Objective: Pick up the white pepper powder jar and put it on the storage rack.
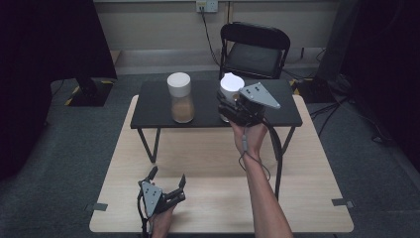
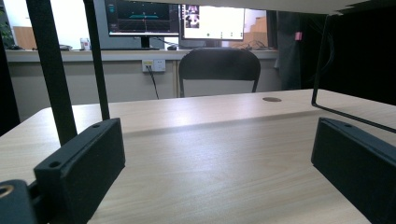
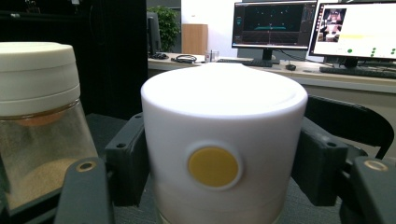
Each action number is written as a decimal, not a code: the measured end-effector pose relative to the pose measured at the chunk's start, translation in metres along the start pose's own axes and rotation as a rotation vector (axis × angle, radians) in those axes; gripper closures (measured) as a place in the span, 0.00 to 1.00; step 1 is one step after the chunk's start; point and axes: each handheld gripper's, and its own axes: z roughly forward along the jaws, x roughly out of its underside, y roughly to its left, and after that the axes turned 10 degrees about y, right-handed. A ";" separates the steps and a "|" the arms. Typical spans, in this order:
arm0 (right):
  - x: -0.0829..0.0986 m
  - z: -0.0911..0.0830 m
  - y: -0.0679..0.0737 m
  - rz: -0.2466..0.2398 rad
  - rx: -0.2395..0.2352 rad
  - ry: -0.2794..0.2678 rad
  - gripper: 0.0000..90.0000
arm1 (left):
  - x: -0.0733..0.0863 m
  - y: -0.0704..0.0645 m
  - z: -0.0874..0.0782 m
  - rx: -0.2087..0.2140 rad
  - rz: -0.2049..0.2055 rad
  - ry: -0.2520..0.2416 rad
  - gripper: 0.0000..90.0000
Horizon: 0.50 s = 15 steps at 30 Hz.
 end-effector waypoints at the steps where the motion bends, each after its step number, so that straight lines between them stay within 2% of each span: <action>1: -0.001 0.001 -0.001 0.007 -0.003 0.002 0.33 | 0.000 0.000 0.000 0.000 0.000 0.000 0.03; 6: 0.000 0.002 -0.001 0.005 -0.001 0.000 0.33 | 0.000 0.000 0.000 0.000 0.000 0.000 0.03; 15: 0.003 0.004 0.001 0.031 0.007 -0.010 0.33 | 0.000 0.000 0.000 0.000 0.000 0.000 0.03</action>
